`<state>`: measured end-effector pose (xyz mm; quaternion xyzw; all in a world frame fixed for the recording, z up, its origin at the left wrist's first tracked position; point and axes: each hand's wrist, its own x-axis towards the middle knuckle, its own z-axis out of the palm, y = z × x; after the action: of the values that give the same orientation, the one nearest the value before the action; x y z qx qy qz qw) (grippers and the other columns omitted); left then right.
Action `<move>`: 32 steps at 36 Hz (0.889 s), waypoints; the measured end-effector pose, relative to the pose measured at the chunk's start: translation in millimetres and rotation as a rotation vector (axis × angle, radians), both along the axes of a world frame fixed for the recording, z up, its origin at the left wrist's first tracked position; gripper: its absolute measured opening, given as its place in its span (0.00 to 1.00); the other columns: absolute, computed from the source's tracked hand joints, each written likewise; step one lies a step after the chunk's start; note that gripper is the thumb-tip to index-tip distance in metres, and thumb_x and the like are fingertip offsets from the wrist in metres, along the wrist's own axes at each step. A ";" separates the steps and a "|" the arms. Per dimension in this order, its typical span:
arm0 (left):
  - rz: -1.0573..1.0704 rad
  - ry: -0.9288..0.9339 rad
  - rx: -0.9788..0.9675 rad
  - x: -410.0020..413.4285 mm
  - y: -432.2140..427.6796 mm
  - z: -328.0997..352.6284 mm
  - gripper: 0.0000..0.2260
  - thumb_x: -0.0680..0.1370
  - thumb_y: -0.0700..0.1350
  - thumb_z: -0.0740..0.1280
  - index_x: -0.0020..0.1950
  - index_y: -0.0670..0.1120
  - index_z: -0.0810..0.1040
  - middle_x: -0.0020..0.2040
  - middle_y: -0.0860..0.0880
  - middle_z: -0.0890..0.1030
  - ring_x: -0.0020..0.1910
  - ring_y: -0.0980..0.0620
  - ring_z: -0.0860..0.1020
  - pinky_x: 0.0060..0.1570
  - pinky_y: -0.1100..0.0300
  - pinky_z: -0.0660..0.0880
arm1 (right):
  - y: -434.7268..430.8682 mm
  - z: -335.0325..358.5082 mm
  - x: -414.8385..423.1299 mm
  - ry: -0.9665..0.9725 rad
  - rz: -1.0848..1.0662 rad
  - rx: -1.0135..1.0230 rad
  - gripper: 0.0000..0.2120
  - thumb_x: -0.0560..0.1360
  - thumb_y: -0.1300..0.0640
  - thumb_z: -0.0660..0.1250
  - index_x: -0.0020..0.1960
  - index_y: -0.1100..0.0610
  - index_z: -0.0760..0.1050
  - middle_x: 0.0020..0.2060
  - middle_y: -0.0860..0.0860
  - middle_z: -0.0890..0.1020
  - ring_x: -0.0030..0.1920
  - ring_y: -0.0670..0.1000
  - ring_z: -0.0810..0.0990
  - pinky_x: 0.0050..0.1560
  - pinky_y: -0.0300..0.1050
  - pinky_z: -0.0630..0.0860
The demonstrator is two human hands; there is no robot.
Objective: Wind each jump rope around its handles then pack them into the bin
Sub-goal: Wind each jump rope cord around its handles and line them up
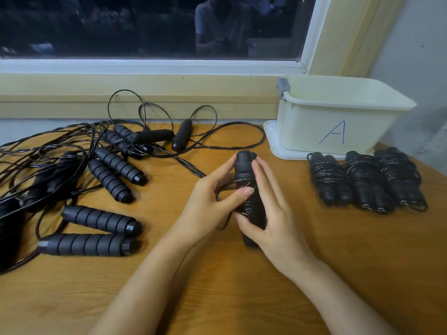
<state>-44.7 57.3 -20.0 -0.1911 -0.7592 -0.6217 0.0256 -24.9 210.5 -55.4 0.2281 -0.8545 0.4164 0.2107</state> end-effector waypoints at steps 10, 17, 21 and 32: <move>0.054 0.155 -0.338 -9.4 -10.0 -8.5 0.43 0.69 0.59 0.75 0.78 0.48 0.61 0.74 0.53 0.69 0.73 0.59 0.67 0.72 0.62 0.64 | 11.0 -0.3 -7.7 0.131 -0.300 0.172 0.35 0.75 0.46 0.62 0.79 0.54 0.60 0.78 0.50 0.63 0.68 0.48 0.70 0.47 0.39 0.76; 0.218 0.374 -0.661 -13.1 -10.5 -14.8 0.34 0.76 0.60 0.61 0.80 0.51 0.56 0.74 0.55 0.68 0.70 0.57 0.62 0.72 0.52 0.58 | 8.6 -0.6 -7.6 0.146 -0.339 0.221 0.36 0.73 0.48 0.67 0.78 0.55 0.62 0.76 0.51 0.66 0.67 0.53 0.75 0.44 0.40 0.78; 0.266 0.525 -0.735 -13.0 -8.5 -19.5 0.21 0.80 0.56 0.56 0.73 0.53 0.64 0.71 0.52 0.72 0.67 0.53 0.70 0.71 0.51 0.57 | 9.2 -1.8 -8.1 0.144 -0.342 0.214 0.36 0.73 0.48 0.67 0.78 0.54 0.61 0.77 0.50 0.65 0.66 0.53 0.76 0.42 0.42 0.80; 0.091 0.182 -0.327 -8.7 -8.1 -11.4 0.10 0.82 0.44 0.63 0.60 0.50 0.80 0.45 0.54 0.85 0.45 0.59 0.83 0.47 0.68 0.77 | 8.4 -1.8 -8.1 0.060 -0.179 -0.072 0.36 0.74 0.52 0.69 0.78 0.56 0.59 0.77 0.51 0.63 0.72 0.37 0.65 0.64 0.22 0.61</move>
<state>-53.3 49.2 -31.4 -0.2139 -0.8524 -0.4684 0.0908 -32.9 218.9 -57.1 0.1554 -0.8494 0.4191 0.2807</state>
